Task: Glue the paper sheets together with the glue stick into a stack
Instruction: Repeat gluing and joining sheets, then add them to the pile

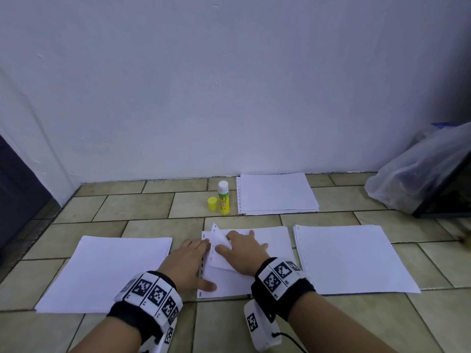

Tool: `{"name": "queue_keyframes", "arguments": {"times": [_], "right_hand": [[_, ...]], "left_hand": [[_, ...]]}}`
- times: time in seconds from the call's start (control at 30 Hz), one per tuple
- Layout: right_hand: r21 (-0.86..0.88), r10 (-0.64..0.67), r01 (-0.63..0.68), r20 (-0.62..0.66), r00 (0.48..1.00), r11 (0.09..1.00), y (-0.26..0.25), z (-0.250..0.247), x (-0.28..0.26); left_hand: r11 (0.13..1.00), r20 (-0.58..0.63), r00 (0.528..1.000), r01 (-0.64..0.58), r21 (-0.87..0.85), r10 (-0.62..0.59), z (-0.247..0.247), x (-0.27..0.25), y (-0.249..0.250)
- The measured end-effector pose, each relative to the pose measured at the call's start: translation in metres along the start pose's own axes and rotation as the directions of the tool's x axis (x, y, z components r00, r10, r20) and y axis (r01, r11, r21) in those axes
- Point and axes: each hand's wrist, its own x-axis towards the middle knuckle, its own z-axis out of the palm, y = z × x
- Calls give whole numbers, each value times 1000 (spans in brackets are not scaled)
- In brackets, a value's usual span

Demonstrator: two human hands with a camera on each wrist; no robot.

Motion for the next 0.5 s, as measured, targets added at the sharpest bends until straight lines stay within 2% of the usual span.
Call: {"name": "queue_keyframes", "arguments": {"times": [0.5], "right_hand": [[-108, -86, 89, 28, 996, 990, 6, 5, 1]], "left_hand": [[1000, -22, 1000, -15, -13, 15, 4, 2, -3]]}}
